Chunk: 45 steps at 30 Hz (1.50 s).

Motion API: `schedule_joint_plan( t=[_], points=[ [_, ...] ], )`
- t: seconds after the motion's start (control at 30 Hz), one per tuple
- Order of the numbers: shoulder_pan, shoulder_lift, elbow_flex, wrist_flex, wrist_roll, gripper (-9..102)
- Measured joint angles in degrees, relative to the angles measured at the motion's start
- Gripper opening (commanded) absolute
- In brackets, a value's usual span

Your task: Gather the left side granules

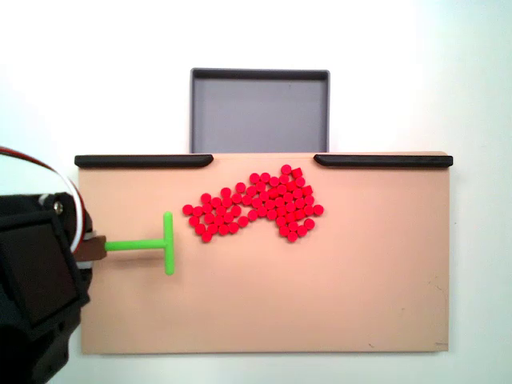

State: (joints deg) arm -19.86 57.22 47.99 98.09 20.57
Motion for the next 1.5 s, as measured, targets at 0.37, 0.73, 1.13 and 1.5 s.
schedule_joint_plan(
  t=[0.37, 0.73, 1.13, 1.5],
  points=[
    [-0.4, -2.7, -2.4, 0.0, -0.3, 0],
    [-0.4, -3.9, -2.5, 0.0, -1.9, 0],
    [-0.4, -7.6, -7.2, 0.0, -2.1, 0],
    [0.4, -7.9, -7.8, 0.0, -3.8, 0]
  ],
)
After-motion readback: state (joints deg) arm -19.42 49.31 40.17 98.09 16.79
